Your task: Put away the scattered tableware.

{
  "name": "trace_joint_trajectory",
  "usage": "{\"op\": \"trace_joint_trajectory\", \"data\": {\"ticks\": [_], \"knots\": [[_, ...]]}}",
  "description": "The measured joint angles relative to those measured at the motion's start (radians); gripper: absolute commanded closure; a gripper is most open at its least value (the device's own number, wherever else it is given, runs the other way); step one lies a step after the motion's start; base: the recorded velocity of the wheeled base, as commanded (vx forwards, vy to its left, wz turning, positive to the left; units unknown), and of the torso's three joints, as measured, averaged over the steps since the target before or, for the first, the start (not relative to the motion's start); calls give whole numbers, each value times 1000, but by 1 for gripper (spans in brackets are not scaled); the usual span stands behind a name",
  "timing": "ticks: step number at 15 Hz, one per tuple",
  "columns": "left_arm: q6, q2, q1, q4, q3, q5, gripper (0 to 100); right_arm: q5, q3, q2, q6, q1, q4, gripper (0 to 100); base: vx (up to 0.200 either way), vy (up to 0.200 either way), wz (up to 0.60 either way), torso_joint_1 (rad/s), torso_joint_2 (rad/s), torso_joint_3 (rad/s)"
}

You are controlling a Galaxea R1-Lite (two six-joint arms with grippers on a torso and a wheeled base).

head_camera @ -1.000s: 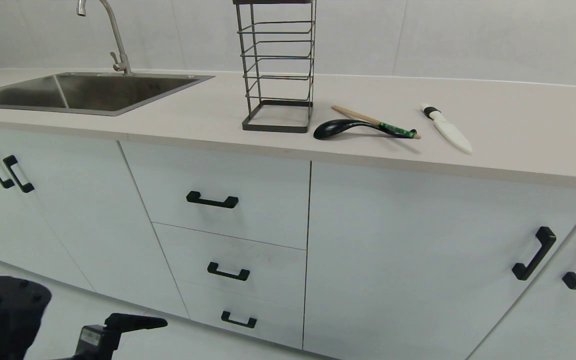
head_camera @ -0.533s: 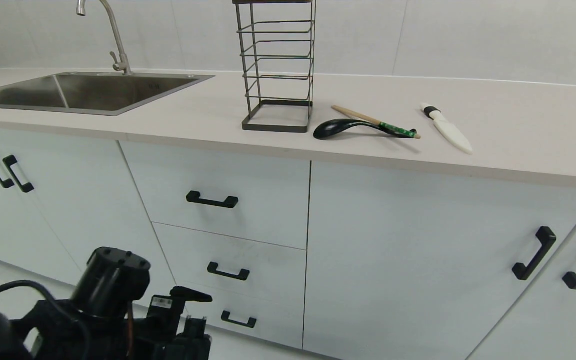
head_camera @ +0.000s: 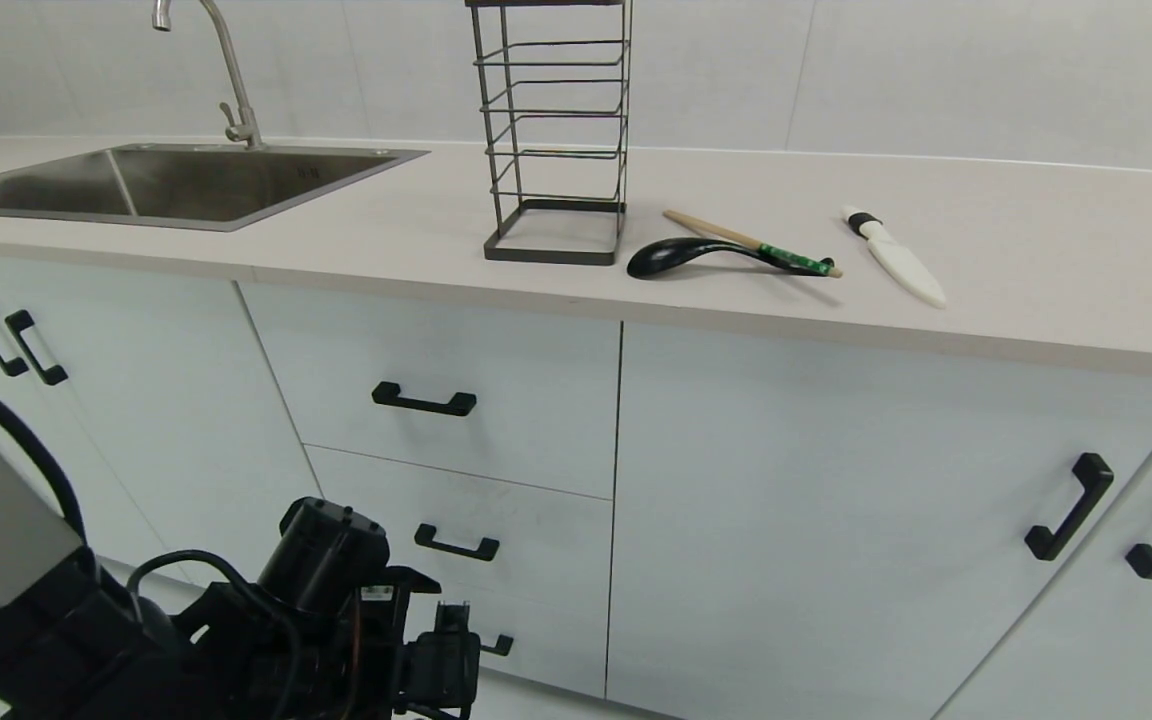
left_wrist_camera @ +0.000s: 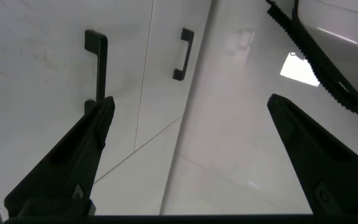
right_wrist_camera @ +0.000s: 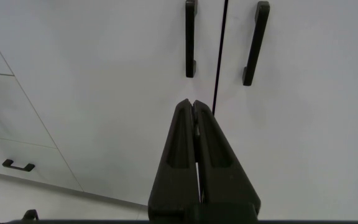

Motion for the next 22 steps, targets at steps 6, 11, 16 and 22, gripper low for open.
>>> {"op": "trace_joint_trajectory", "data": {"ticks": [6, 11, 16, 22], "knots": [[29, 113, 40, -192, -10, -4, 0, 0, 0, 0, 0, 0, 0, 100, 0, 0, 0, 0, 0, 0], [35, 234, 91, -293, -21, -13, 0, 0, 0, 0, 0, 0, 0, 100, 0, 0, 0, 0, 0, 0], [113, 308, 144, -298, -101, -88, 0, 0, 0, 0, 0, 0, 0, 100, 0, 0, 0, 0, 0, 0], [119, 376, 170, -297, -182, -102, 0, 0, 0, 0, 0, 0, 0, 100, 0, 0, 0, 0, 0, 0]]}}
